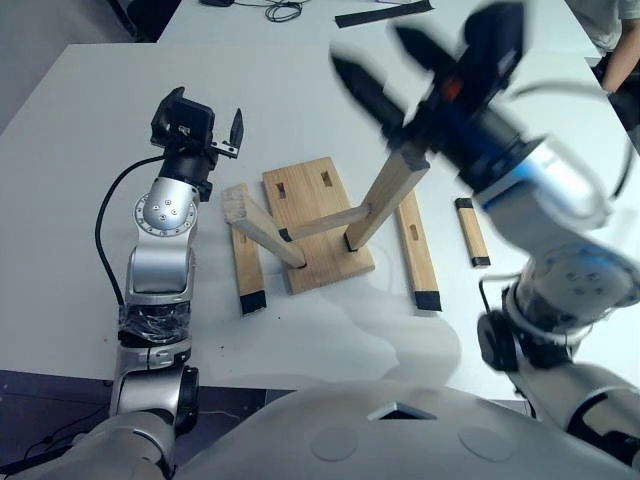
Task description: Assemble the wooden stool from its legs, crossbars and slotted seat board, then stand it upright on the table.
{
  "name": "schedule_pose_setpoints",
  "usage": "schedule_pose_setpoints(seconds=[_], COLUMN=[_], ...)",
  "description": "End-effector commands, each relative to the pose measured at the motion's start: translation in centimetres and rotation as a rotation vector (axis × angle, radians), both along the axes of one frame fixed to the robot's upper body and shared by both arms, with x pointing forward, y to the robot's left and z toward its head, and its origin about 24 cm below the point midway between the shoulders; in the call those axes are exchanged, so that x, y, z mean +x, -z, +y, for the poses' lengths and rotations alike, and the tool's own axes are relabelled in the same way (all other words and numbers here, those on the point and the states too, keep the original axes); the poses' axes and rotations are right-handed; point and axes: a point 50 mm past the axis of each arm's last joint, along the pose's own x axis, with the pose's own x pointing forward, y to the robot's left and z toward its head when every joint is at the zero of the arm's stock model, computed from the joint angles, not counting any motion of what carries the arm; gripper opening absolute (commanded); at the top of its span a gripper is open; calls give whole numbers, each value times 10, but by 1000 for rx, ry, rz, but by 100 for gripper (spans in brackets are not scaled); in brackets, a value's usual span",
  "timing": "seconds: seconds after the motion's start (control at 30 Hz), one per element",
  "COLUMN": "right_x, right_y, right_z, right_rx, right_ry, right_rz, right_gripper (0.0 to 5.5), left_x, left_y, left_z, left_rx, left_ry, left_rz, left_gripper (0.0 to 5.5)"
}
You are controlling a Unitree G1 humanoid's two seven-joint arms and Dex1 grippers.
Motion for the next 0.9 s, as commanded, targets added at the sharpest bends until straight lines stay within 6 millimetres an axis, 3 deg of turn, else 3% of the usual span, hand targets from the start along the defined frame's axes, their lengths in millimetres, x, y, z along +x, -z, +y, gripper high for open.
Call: schedule_pose_setpoints(seconds=[0.03,0.3,0.43,0.57,0.63,0.77,0.83,0.9], right_x=[2,21,21,23,34,49,42,29], right_y=[58,-7,-38,-54,-38,48,83,101], right_z=[0,-12,-15,-32,-50,-87,-89,-81], right_rx=[-130,71,159,226,189,-90,-257,-303], right_ry=[28,124,122,146,243,491,489,421], right_rz=[220,-14,-104,-151,-95,150,222,272], right_gripper=[415,415,415,415,415,415,415,415], left_x=[1,-3,2,4,2,3,5,5], left_y=[5,17,8,11,17,29,30,30], left_z=[-7,-15,-11,-12,-11,-19,-21,-22], left_rx=[5,11,2,13,24,67,81,88], left_ry=[19,43,26,41,47,116,136,142], left_rz=[26,80,50,56,67,64,54,46], left_gripper=[434,434,434,434,434,434,434,434])
